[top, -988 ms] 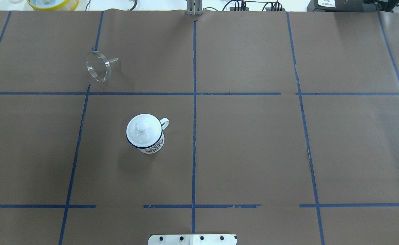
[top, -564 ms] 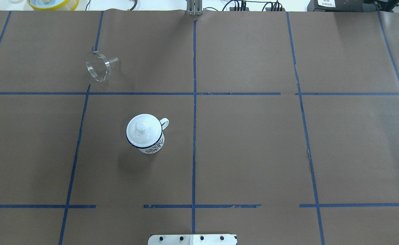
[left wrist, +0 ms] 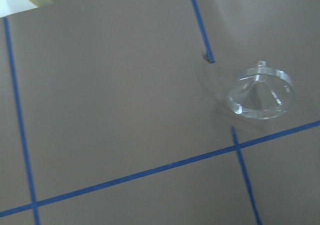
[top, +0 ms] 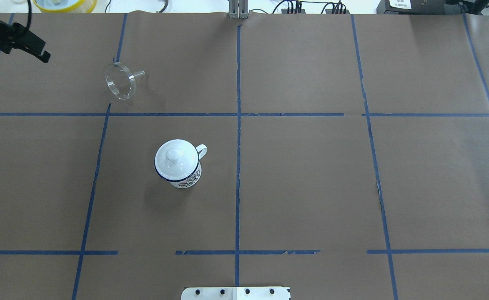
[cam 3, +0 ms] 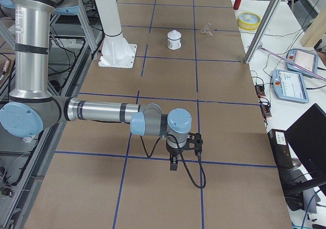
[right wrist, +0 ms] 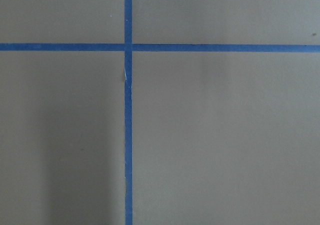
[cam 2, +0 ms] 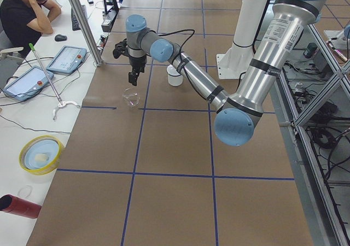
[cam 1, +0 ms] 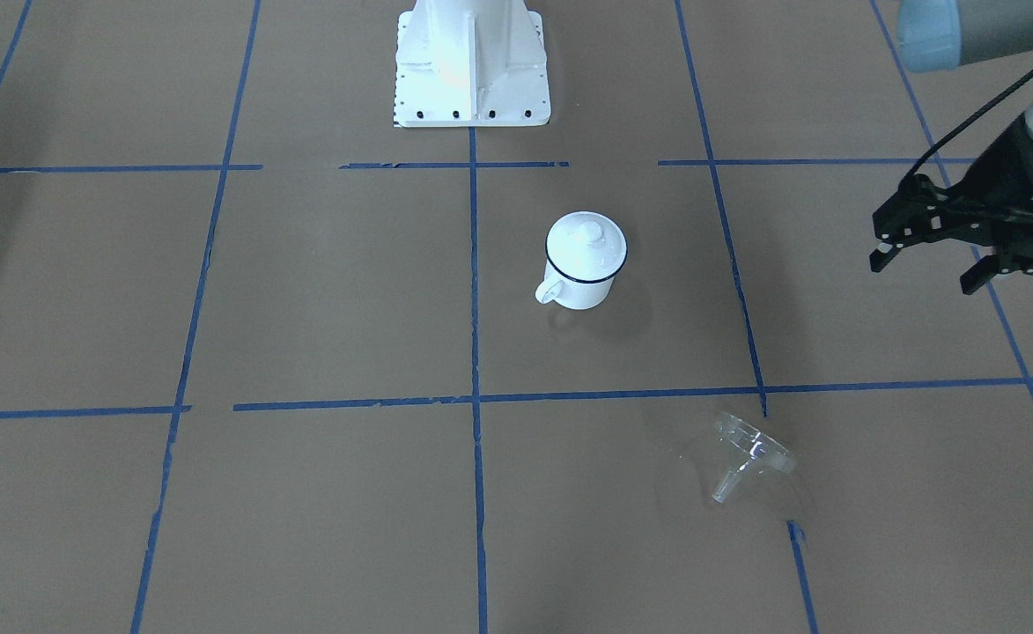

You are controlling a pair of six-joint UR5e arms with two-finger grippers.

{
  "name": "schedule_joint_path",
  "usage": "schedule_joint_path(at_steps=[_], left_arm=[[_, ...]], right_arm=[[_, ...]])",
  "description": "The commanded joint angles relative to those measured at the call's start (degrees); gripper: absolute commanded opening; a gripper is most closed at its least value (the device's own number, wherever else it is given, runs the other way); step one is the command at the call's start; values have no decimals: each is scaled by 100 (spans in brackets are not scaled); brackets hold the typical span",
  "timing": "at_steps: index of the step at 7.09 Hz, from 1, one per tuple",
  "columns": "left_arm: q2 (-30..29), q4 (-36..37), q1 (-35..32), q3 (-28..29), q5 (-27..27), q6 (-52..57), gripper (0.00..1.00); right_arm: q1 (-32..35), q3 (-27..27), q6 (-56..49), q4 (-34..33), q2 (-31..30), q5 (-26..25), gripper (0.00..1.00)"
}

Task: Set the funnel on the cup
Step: 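Move the left gripper over the white lid on the enamel mug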

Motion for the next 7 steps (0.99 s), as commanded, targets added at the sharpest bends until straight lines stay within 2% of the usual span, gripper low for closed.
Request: schedule_joint_path(at_steps=[1, 2, 3, 7], left_arm=[[-231, -10, 628, -138, 287, -858, 100], [-370, -10, 1030, -173, 426, -1339, 100], [-467, -1, 1582, -383, 923, -2188, 100], [-678, 182, 2474, -271, 1156, -3354, 100]], right_arm=[[0, 0, 0, 0, 6, 0, 100], [0, 0, 0, 0, -3, 0, 100], [0, 0, 0, 0, -3, 0, 100], [0, 0, 0, 0, -3, 0, 100]])
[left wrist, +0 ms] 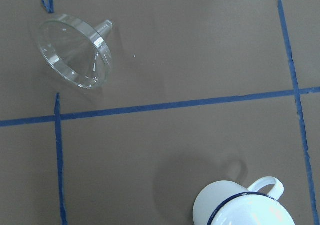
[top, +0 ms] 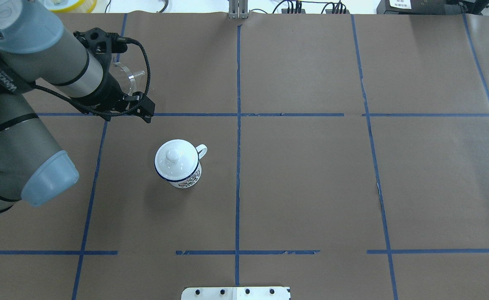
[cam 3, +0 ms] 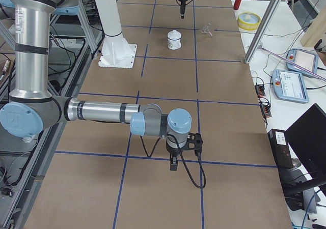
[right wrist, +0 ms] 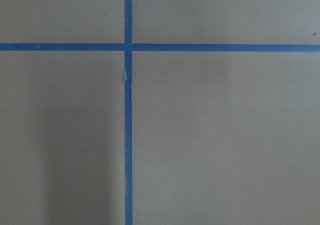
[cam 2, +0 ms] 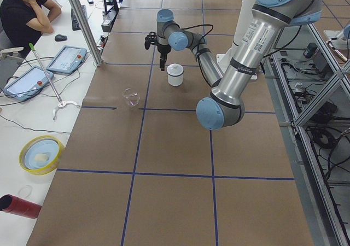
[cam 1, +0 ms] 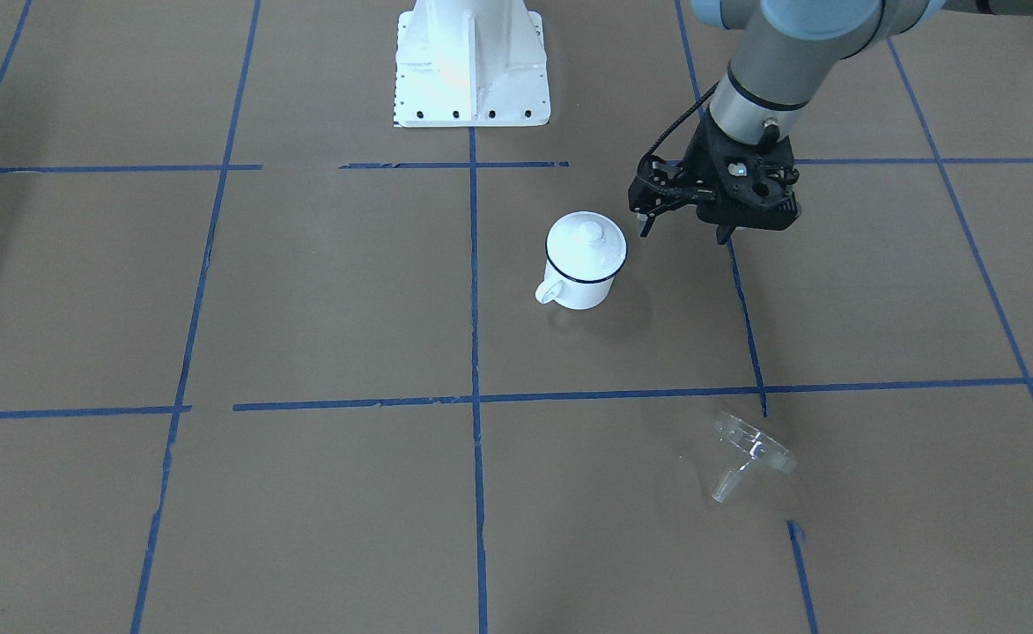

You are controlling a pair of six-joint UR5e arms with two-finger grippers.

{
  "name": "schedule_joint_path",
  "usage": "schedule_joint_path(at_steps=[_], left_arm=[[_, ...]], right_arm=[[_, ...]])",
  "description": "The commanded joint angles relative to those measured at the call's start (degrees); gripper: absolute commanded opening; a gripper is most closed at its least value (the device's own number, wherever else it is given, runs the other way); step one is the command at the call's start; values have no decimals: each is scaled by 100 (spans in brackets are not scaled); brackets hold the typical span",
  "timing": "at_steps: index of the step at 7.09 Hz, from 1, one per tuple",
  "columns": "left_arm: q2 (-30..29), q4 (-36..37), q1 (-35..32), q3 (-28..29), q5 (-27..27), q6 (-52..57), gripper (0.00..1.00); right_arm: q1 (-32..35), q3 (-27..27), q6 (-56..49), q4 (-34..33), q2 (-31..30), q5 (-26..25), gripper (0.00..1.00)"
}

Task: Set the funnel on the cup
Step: 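Move the left gripper over the white lid on the enamel mug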

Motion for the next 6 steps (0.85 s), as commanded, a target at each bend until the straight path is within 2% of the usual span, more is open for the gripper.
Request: schedule_joint_path(at_steps=[1, 3, 6], left_arm=[[-203, 119, 532, 117, 279, -517, 100], [-509, 110, 648, 484, 298, -555, 94], [-529, 93, 824, 565, 316, -739, 82]], right_arm=[[0, 0, 0, 0, 0, 0, 100], [0, 0, 0, 0, 9, 0, 100], [0, 0, 0, 0, 0, 0, 100]])
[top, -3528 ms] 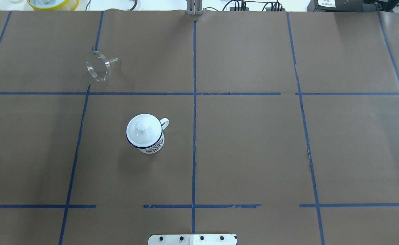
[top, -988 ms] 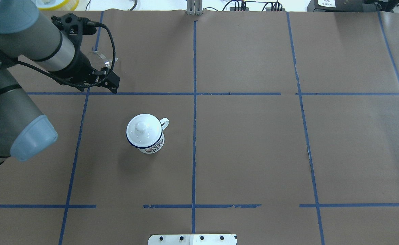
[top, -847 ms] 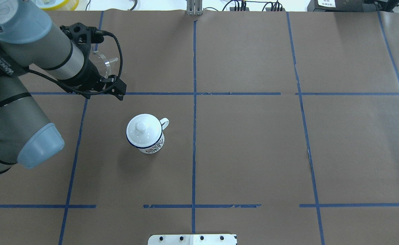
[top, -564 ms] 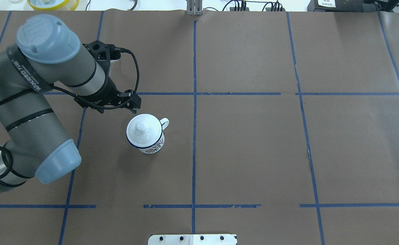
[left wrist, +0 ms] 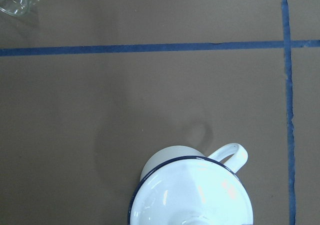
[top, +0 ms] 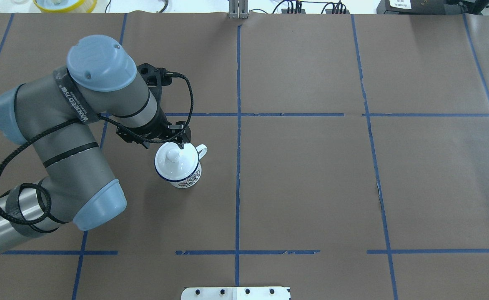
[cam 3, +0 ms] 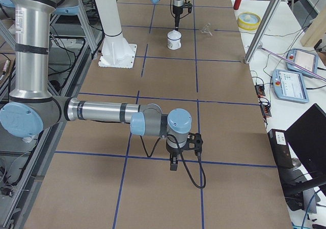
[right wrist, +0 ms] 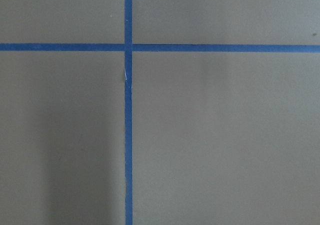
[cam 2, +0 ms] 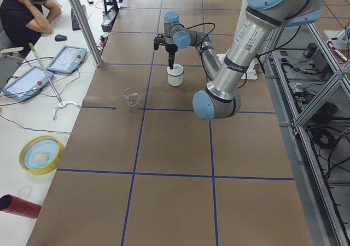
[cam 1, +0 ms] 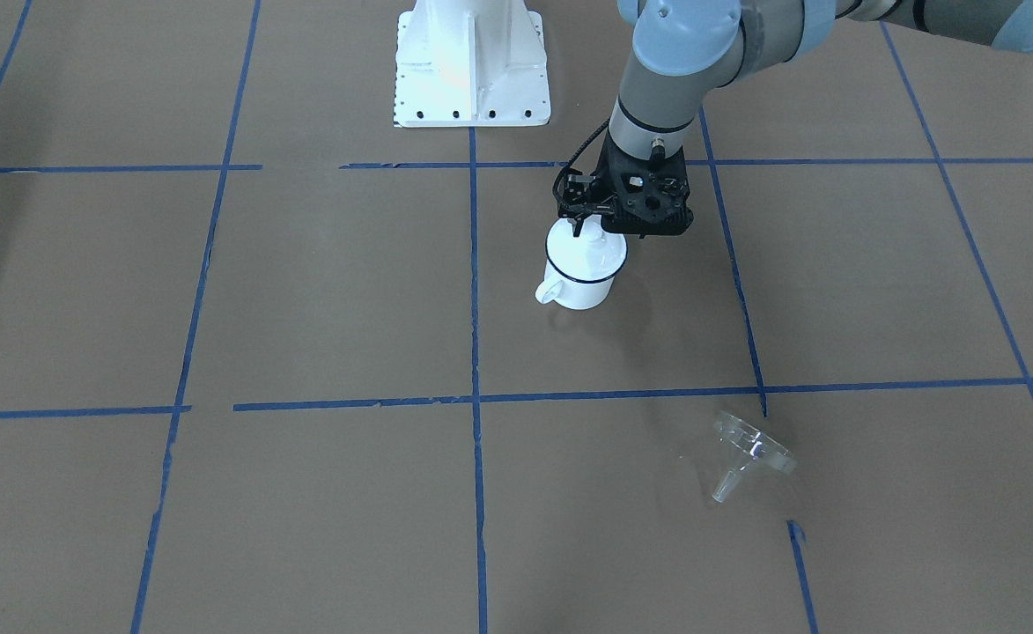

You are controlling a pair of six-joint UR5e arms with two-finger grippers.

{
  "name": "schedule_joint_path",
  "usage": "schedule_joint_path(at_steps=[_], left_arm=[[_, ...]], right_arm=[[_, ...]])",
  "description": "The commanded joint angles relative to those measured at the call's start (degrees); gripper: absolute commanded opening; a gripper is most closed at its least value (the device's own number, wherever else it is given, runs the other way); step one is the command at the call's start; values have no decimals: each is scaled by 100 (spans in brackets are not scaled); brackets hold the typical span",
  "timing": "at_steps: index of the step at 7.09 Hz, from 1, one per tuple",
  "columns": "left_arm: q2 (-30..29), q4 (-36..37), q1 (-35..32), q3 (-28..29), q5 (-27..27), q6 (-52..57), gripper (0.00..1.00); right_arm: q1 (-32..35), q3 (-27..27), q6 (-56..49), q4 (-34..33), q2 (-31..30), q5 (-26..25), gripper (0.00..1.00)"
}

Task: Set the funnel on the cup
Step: 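Lower the left gripper and close it on the lid's knob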

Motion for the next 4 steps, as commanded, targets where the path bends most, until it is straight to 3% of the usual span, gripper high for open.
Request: schedule_joint_path(at_steps=[1, 4], left_arm=[[-18, -14, 99, 40, 9, -91, 79], [-36, -40, 177, 119, -9, -91, 74]], right_arm=[[0, 0, 0, 0, -1, 0, 100], [0, 0, 0, 0, -1, 0, 100]])
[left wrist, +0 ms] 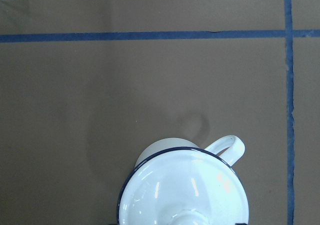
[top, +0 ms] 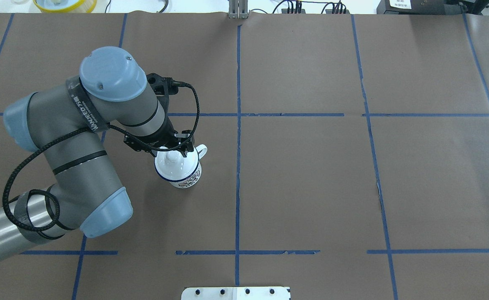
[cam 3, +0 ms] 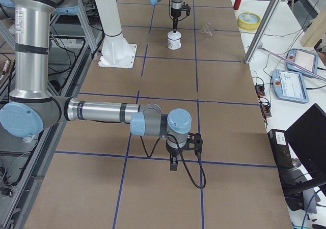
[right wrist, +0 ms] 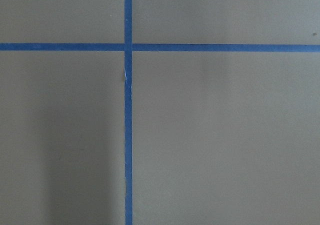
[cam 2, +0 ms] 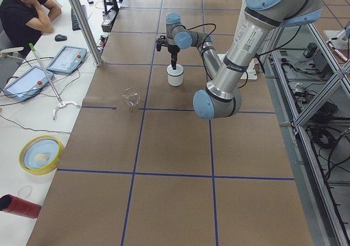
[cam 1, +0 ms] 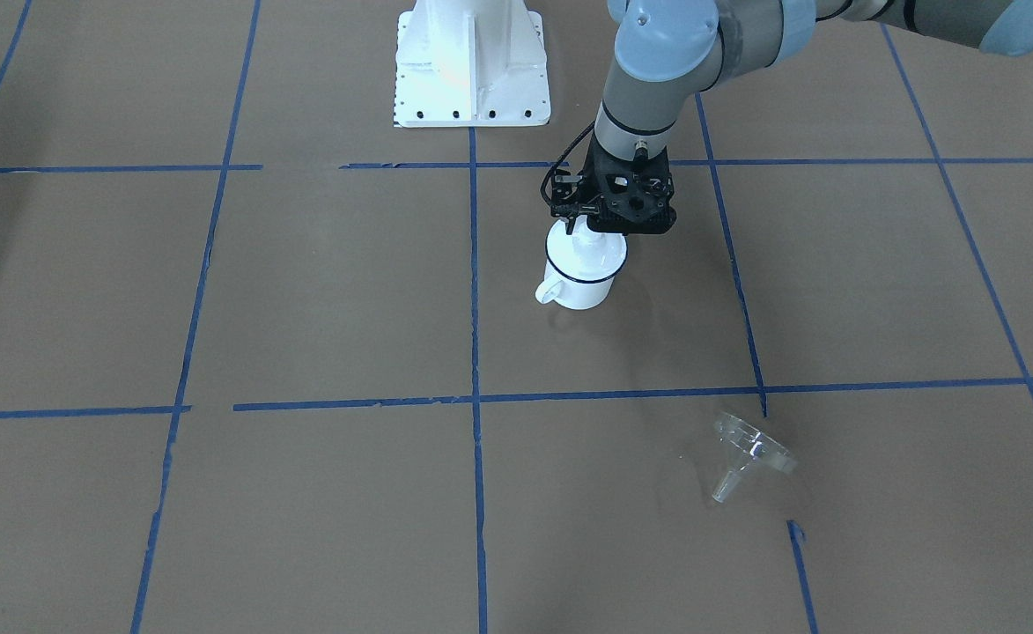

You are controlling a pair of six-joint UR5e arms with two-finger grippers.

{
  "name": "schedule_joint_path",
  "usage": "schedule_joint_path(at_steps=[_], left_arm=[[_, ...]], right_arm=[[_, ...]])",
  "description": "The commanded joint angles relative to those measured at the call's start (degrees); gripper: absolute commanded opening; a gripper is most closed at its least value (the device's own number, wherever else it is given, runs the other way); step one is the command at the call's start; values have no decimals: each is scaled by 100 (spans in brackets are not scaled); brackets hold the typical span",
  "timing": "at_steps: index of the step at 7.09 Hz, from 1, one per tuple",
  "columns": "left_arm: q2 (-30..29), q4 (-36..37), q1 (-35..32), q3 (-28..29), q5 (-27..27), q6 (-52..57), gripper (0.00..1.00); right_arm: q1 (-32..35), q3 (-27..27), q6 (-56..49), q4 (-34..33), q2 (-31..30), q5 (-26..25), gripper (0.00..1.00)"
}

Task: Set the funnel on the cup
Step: 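Lower the left gripper and close it on the lid's knob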

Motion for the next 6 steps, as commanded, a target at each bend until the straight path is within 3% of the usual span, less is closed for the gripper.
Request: schedule_joint_path(at_steps=[1, 6], left_arm=[[-16, -32, 48, 77, -1, 7, 72], [-78, -41, 57, 157, -10, 16, 60]], right_arm=[[0, 0, 0, 0, 9, 0, 100], [0, 0, 0, 0, 0, 0, 100]])
